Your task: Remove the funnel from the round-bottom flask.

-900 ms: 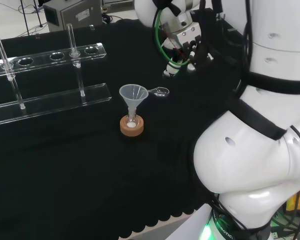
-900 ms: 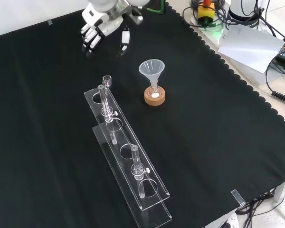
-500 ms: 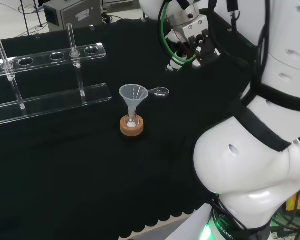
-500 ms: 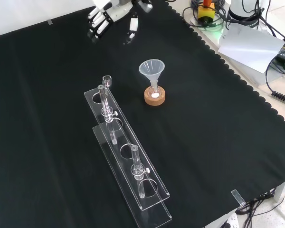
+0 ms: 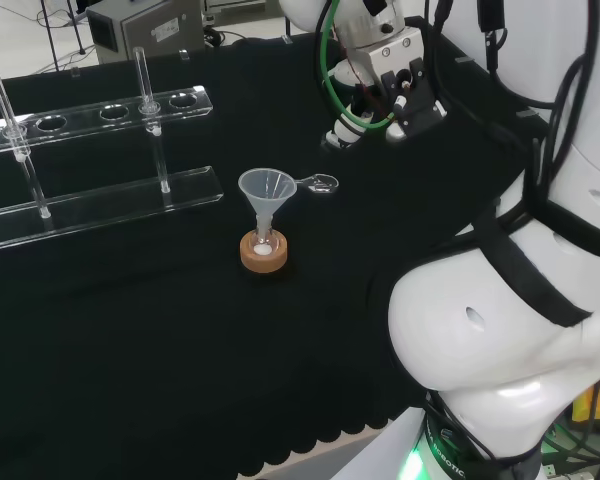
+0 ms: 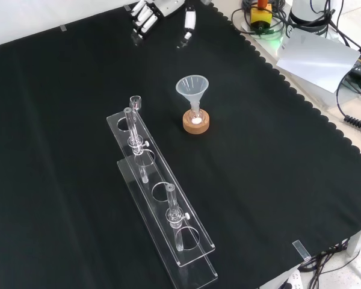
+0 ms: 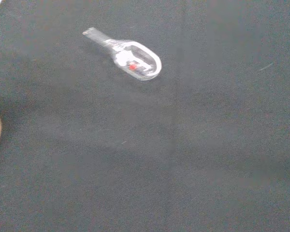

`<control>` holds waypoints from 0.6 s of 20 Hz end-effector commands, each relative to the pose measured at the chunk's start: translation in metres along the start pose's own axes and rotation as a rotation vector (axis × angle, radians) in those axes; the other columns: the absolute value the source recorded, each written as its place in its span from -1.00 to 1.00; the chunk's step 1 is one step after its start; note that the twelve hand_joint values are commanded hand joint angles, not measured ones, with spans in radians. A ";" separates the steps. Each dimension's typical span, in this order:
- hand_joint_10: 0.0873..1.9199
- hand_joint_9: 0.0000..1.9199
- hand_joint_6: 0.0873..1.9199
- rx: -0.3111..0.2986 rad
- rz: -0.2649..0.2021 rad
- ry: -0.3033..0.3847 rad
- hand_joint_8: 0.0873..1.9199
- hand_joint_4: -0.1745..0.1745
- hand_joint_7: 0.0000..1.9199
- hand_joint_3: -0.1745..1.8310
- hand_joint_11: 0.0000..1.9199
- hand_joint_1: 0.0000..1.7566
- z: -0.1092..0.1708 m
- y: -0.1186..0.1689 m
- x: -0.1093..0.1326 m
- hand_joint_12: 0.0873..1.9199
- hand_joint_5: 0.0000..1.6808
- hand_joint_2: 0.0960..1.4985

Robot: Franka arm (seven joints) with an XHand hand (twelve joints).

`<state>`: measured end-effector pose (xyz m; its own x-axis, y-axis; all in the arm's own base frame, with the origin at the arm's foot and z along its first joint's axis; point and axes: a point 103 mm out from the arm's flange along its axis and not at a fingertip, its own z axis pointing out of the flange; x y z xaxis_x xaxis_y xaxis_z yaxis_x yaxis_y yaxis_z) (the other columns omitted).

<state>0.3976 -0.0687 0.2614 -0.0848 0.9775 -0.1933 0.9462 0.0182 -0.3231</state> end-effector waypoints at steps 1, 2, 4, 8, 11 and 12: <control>-0.40 -0.56 -1.00 0.059 -0.057 0.039 -0.37 -0.26 -0.85 -0.30 -0.77 -0.35 -0.003 -0.018 0.028 0.42 -0.78 -0.15; -0.39 -0.61 -1.00 0.065 -0.066 0.047 -0.37 -0.25 -0.88 -0.31 -0.79 -0.36 -0.004 -0.018 0.032 0.43 -0.80 -0.15; -0.35 -0.69 -1.00 0.071 -0.090 0.061 -0.36 -0.21 -0.94 -0.32 -0.82 -0.38 -0.003 -0.017 0.036 0.46 -0.84 -0.16; -0.31 -0.76 -1.00 0.092 -0.141 0.073 -0.38 -0.20 -1.00 -0.35 -0.85 -0.41 0.002 -0.013 0.046 0.47 -0.88 -0.17; -0.29 -0.78 -1.00 0.111 -0.183 0.086 -0.40 -0.19 -1.00 -0.36 -0.85 -0.42 0.006 -0.008 0.052 0.48 -0.89 -0.19; -0.29 -0.78 -1.00 0.117 -0.193 0.089 -0.40 -0.19 -1.00 -0.37 -0.84 -0.42 0.006 -0.007 0.054 0.49 -0.89 -0.20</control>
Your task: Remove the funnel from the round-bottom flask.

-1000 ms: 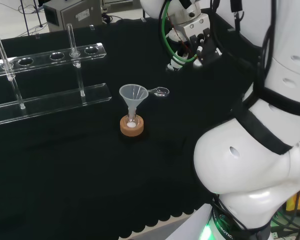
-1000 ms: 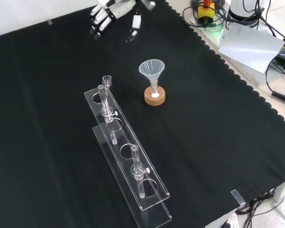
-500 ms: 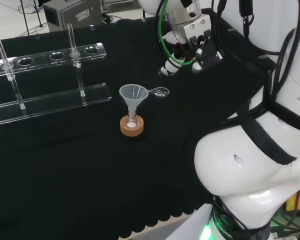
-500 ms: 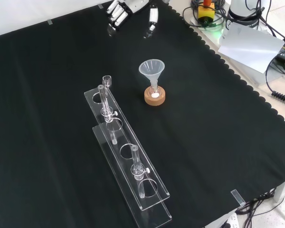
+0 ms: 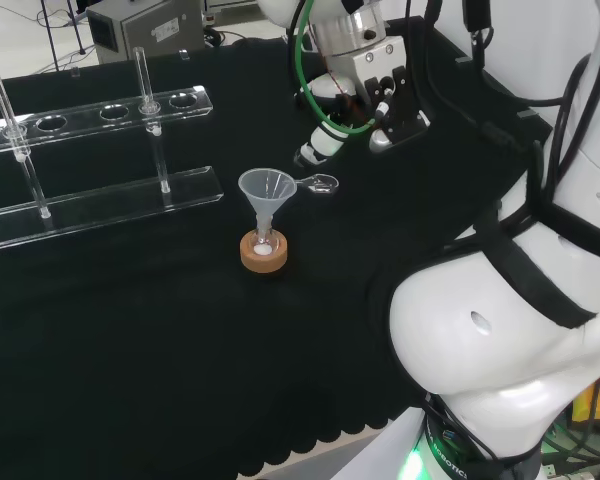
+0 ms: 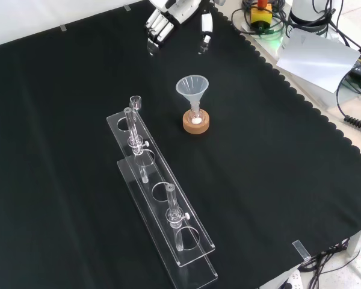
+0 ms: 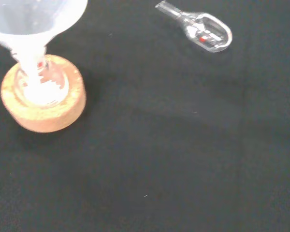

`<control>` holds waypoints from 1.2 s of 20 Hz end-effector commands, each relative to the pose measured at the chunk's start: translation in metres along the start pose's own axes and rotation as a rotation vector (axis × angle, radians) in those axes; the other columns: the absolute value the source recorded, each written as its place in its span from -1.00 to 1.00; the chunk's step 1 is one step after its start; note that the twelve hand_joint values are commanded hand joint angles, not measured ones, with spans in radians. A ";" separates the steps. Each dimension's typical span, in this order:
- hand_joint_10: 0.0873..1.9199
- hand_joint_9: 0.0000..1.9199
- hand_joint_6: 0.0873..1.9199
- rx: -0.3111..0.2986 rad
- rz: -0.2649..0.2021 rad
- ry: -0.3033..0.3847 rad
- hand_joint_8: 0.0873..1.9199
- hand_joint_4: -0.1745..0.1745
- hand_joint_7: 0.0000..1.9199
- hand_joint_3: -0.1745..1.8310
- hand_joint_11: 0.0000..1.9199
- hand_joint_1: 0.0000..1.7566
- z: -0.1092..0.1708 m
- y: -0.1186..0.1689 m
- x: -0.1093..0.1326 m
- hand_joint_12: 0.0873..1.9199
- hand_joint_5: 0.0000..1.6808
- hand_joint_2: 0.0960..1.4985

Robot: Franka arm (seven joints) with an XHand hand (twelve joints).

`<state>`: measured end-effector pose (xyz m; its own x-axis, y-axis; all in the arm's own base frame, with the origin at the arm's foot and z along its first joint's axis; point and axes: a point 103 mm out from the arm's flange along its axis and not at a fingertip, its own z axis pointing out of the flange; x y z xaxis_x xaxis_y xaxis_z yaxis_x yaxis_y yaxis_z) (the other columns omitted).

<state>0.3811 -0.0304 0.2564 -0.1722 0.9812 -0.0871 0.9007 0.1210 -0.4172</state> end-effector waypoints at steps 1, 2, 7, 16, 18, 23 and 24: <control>-0.29 -0.77 -1.00 0.036 -0.079 0.017 -0.40 -0.19 -1.00 -0.38 -0.83 -0.43 0.006 0.009 0.016 0.49 -0.89 -0.21; -0.28 -0.77 -1.00 0.041 -0.084 0.017 -0.41 -0.18 -1.00 -0.38 -0.82 -0.43 0.007 0.011 0.017 0.49 -0.89 -0.22; -0.27 -0.75 -1.00 0.073 -0.115 0.007 -0.41 -0.14 -1.00 -0.41 -0.81 -0.44 0.011 0.020 0.027 0.50 -0.89 -0.24; -0.26 -0.73 -1.00 0.084 -0.144 -0.037 -0.41 -0.11 -1.00 -0.44 -0.77 -0.45 0.019 0.031 0.045 0.50 -0.91 -0.24; -0.26 -0.73 -1.00 0.087 -0.146 -0.042 -0.41 -0.12 -1.00 -0.45 -0.76 -0.45 0.020 0.033 0.047 0.50 -0.91 -0.23; -0.26 -0.72 -1.00 0.099 -0.150 -0.053 -0.41 -0.12 -1.00 -0.46 -0.75 -0.44 0.022 0.037 0.050 0.49 -0.92 -0.23; -0.26 -0.72 -1.00 0.100 -0.151 -0.056 -0.41 -0.12 -1.00 -0.46 -0.75 -0.44 0.023 0.038 0.050 0.49 -0.92 -0.23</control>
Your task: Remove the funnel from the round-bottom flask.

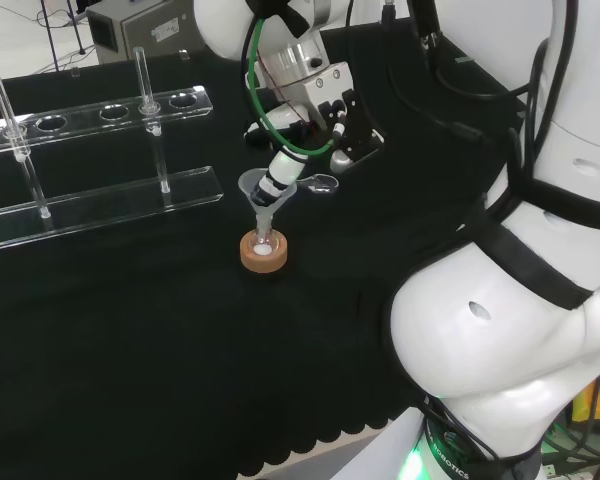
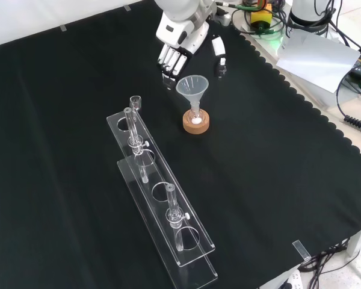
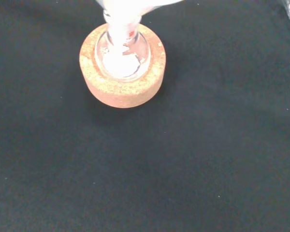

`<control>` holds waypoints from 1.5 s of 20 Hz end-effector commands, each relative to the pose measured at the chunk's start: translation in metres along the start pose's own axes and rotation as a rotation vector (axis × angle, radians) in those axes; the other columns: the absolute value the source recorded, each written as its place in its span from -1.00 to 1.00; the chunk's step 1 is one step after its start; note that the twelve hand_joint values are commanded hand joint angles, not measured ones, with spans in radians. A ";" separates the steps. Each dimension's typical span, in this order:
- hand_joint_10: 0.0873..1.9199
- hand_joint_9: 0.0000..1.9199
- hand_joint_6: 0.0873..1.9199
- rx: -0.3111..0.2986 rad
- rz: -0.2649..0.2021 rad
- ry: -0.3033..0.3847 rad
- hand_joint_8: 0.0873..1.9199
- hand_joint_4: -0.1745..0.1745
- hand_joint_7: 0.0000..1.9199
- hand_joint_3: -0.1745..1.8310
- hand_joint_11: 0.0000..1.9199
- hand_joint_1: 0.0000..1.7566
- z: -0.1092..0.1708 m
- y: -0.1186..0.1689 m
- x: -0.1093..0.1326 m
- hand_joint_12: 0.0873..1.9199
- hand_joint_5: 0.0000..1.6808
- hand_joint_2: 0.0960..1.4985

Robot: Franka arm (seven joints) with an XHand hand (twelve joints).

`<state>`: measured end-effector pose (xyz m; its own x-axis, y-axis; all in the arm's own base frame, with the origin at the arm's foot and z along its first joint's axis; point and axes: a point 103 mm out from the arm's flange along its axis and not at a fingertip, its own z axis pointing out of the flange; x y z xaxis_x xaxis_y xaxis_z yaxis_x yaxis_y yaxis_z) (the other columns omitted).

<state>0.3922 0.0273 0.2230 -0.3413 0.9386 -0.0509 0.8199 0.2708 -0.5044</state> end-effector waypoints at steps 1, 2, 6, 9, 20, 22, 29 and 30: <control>-0.26 -0.72 -1.00 0.017 0.021 -0.011 -0.41 -0.12 -1.00 -0.47 -0.75 -0.44 0.006 0.007 -0.008 0.49 -0.92 -0.23; -0.26 -0.72 -1.00 0.018 0.021 -0.019 -0.41 -0.12 -1.00 -0.47 -0.75 -0.44 0.006 0.008 -0.008 0.49 -0.92 -0.23; -0.26 -0.73 -1.00 0.028 0.023 -0.043 -0.41 -0.13 -1.00 -0.47 -0.75 -0.42 0.009 0.011 -0.009 0.49 -0.92 -0.22; -0.26 -0.73 -1.00 0.035 0.023 -0.060 -0.41 -0.13 -1.00 -0.47 -0.75 -0.42 0.012 0.013 -0.010 0.49 -0.92 -0.22; -0.25 -0.72 -1.00 0.035 0.016 -0.079 -0.40 -0.17 -1.00 -0.48 -0.73 -0.34 0.018 0.026 -0.007 0.49 -0.87 -0.20; -0.25 -0.71 -1.00 0.043 0.015 -0.080 -0.39 -0.17 -1.00 -0.48 -0.73 -0.33 0.019 0.027 -0.007 0.49 -0.87 -0.20; -0.29 -0.66 -1.00 0.047 0.013 -0.089 -0.36 -0.19 -0.99 -0.47 -0.72 -0.30 0.024 0.032 -0.008 0.48 -0.84 -0.20; -0.31 -0.62 -1.00 0.038 0.012 -0.089 -0.35 -0.20 -0.99 -0.46 -0.71 -0.30 0.026 0.034 -0.009 0.47 -0.83 -0.20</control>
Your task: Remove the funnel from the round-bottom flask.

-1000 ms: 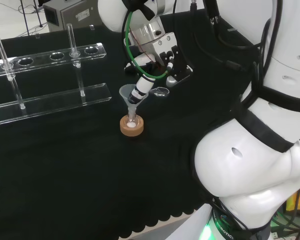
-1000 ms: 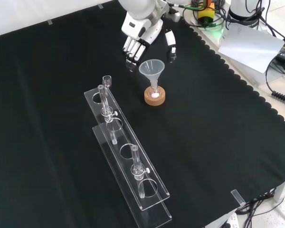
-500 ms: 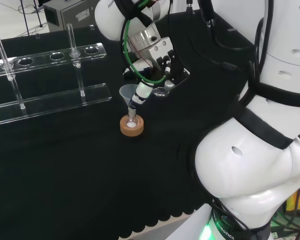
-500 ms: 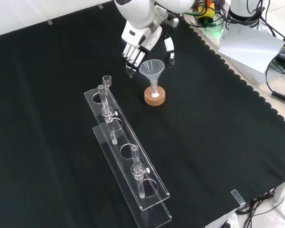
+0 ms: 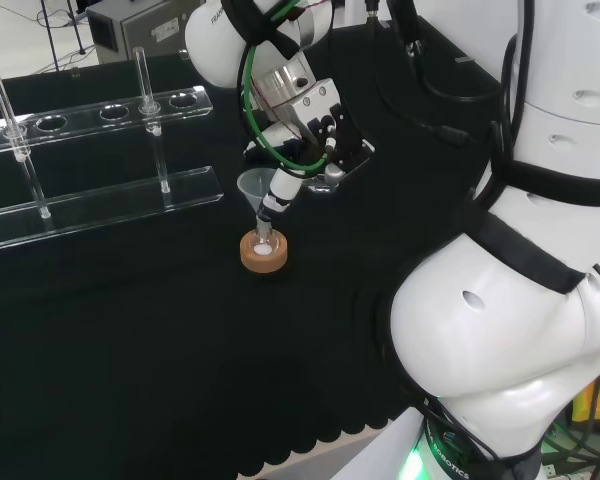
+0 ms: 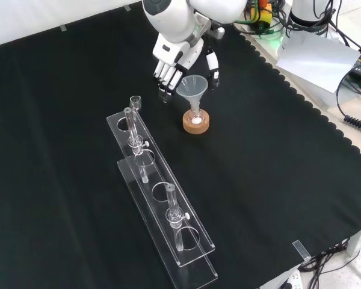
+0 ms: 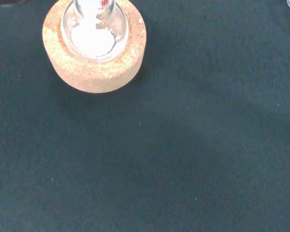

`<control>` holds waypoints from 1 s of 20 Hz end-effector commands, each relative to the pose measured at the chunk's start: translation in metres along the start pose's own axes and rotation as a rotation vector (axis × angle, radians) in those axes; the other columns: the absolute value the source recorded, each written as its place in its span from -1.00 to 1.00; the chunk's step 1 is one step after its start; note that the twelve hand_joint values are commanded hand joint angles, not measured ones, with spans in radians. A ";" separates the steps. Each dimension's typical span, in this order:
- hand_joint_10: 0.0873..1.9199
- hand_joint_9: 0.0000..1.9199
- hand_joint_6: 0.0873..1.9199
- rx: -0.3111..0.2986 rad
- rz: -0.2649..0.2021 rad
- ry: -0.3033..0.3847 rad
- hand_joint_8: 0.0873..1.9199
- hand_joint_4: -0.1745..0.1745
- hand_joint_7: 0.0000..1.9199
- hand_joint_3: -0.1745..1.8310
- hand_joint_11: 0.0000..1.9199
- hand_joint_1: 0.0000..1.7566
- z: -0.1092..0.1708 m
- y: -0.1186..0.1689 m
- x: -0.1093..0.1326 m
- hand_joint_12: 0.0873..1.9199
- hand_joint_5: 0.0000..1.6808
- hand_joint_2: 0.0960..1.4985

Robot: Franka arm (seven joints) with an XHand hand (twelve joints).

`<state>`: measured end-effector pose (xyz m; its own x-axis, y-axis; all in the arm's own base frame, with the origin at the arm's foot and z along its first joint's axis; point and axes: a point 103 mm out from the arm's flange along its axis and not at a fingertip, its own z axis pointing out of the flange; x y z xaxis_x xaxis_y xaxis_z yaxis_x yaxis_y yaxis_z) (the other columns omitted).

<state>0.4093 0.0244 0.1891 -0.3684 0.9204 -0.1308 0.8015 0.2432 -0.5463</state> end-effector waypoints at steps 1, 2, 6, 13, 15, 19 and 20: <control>-0.34 -0.55 -1.00 -0.023 -0.001 -0.009 -0.35 -0.21 -0.97 -0.45 -0.70 -0.28 0.005 0.005 -0.002 0.46 -0.81 -0.20; -0.37 -0.48 -1.00 -0.031 -0.001 -0.013 -0.34 -0.22 -0.94 -0.43 -0.69 -0.27 0.005 0.006 -0.002 0.44 -0.78 -0.20; -0.47 -0.24 -1.00 -0.069 -0.013 -0.031 -0.36 -0.25 -0.71 -0.36 -0.60 -0.21 0.002 0.005 0.001 0.38 -0.62 -0.21; -0.56 0.06 -0.87 -0.142 -0.013 -0.075 -0.38 -0.19 -0.26 -0.29 -0.45 -0.14 -0.011 0.001 0.005 0.30 -0.25 -0.20; -0.59 0.10 -0.64 -0.146 -0.014 -0.085 -0.38 -0.16 -0.22 -0.29 -0.43 -0.12 -0.020 -0.003 0.003 0.28 -0.26 -0.19; -0.60 0.13 -0.38 -0.155 -0.010 -0.094 -0.37 -0.14 -0.21 -0.28 -0.41 -0.11 -0.034 -0.014 0.000 0.28 -0.30 -0.19; -0.60 0.13 -0.35 -0.152 -0.008 -0.096 -0.37 -0.14 -0.21 -0.28 -0.41 -0.11 -0.037 -0.017 -0.002 0.28 -0.31 -0.19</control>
<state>0.4174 0.0317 0.2123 -0.4055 0.8933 -0.1940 0.8594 0.3003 -0.4137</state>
